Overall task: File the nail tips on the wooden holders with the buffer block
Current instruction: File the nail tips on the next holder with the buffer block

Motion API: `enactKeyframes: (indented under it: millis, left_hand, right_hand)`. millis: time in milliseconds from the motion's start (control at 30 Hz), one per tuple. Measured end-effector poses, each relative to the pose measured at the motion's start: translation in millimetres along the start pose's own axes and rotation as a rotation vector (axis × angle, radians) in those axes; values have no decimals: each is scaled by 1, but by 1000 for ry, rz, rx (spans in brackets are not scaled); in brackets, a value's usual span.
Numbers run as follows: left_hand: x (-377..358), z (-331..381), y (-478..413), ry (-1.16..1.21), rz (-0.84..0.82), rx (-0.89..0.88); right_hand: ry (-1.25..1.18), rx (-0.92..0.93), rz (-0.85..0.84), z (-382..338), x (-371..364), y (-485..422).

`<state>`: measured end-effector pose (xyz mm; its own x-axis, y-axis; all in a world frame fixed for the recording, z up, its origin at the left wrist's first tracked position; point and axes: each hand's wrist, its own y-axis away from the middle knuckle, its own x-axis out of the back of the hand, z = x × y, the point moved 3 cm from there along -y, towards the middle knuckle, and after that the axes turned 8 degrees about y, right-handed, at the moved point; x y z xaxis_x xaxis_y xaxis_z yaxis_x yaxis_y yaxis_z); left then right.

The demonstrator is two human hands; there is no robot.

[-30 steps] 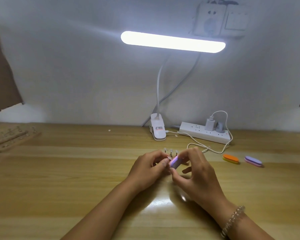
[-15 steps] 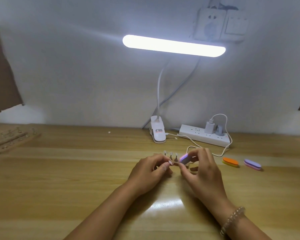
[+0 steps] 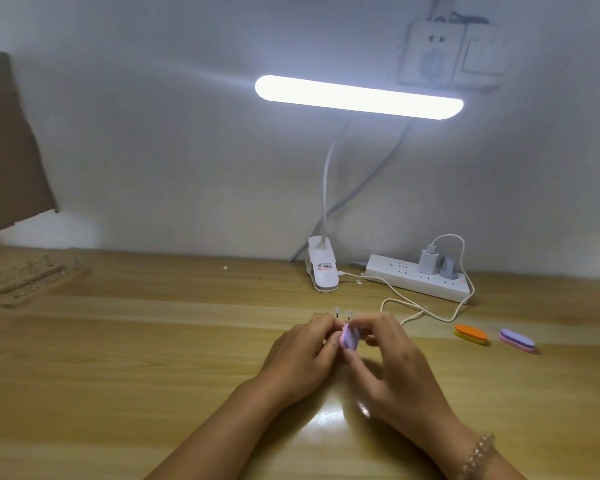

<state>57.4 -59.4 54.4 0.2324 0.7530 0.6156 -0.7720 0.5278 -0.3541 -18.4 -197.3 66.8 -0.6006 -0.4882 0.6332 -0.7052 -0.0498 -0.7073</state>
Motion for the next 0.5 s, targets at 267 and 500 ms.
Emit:
enactKeyframes:
  millis: [267, 500]
  left_hand:
    - [0, -1, -2, 32, 28, 16]
    - [3, -5, -4, 168, 116, 86]
  right_hand:
    - [29, -46, -7, -1, 3, -2]
    - [39, -55, 71, -2, 11, -4]
